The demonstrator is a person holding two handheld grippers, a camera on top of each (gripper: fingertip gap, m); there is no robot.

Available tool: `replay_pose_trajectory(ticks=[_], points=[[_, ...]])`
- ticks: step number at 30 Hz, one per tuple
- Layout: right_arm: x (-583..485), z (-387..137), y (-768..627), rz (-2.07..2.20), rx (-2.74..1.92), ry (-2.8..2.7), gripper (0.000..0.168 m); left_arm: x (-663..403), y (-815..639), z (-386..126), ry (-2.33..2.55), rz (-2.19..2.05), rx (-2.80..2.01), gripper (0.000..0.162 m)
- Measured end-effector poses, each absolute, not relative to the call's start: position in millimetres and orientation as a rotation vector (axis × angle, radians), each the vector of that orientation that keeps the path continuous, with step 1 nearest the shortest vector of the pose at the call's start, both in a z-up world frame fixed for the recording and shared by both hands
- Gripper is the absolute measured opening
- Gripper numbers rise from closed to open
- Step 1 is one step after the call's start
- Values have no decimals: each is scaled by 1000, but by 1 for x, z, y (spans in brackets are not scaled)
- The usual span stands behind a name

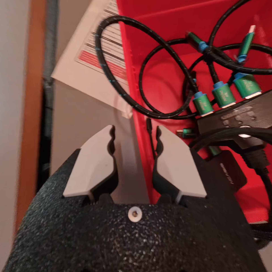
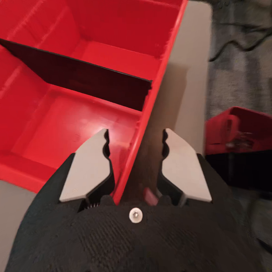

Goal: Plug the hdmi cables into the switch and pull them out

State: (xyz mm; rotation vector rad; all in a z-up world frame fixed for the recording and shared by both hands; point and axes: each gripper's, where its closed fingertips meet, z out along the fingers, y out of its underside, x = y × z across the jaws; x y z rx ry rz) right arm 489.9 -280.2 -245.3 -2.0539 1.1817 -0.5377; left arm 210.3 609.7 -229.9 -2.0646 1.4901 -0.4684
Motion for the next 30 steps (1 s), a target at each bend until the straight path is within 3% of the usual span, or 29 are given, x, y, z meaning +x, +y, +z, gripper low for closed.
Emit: replay_pose_trajectory(ticks=[1,4,7,10,18,23,30], points=[[490,-238,-288,-662,-2095,1175,80,205,614,-222,1467,-392,-2041,63],[475,-197,-282,-881,-2065,1086,83,198,604,-186,1416,-354,-1938,62],[445,-152,-241,-854,-1901,954,89,201,548,-141,1425,-611,-1860,55],[405,-139,-187,-699,-1843,841,88,202,462,-120,1570,-909,-1769,45],[315,-153,-64,-464,-1785,570,79,185,398,-188,1704,-795,-1940,51],[294,-168,-39,-439,-1804,520,79,182,423,-225,1596,-641,-2037,40],[285,-173,-31,-394,-1813,550,81,182,436,-236,1477,-514,-2022,33]])
